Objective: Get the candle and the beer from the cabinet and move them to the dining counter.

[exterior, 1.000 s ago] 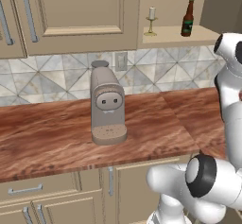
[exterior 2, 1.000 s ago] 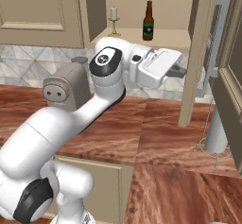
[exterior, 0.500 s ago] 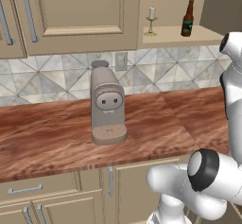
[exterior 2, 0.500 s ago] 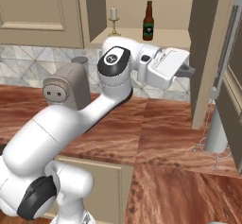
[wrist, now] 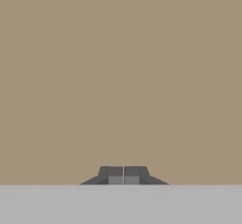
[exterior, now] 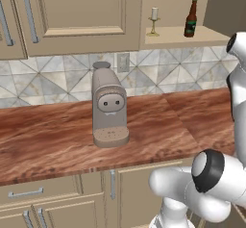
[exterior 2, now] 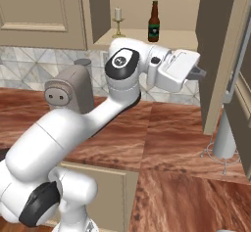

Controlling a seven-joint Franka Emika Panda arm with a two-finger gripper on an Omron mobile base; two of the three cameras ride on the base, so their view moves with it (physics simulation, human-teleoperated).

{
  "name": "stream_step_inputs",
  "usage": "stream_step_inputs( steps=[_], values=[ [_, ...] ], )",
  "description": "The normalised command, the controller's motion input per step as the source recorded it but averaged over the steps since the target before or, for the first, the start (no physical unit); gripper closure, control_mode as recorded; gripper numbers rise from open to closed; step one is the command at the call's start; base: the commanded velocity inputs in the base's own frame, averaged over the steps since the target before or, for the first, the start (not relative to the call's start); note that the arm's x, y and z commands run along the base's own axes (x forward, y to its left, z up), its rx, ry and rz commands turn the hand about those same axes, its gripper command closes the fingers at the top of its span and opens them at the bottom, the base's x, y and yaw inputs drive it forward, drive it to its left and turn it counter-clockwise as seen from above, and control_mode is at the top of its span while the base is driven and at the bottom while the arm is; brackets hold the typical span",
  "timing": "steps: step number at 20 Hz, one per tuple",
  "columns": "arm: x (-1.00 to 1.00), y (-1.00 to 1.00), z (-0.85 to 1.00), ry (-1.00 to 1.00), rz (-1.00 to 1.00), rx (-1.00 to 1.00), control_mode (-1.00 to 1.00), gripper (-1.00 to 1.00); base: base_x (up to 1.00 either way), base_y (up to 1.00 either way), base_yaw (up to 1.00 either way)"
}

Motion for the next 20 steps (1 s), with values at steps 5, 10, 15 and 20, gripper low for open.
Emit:
stream_step_inputs(
  steps=[5,10,15,20],
  values=[
    [0.04,-0.08,0.0,0.0,0.01,0.0,-1.0,1.0,0.0,0.0,0.0],
    [0.0,0.1,0.0,0.0,0.0,0.0,-1.0,1.0,0.0,0.0,0.0],
    [-0.04,0.56,0.0,0.01,0.02,0.0,-1.0,1.0,0.0,0.0,0.0],
    [-0.02,0.79,0.0,0.09,0.16,0.0,-1.0,1.0,0.0,0.0,0.0]
  ],
)
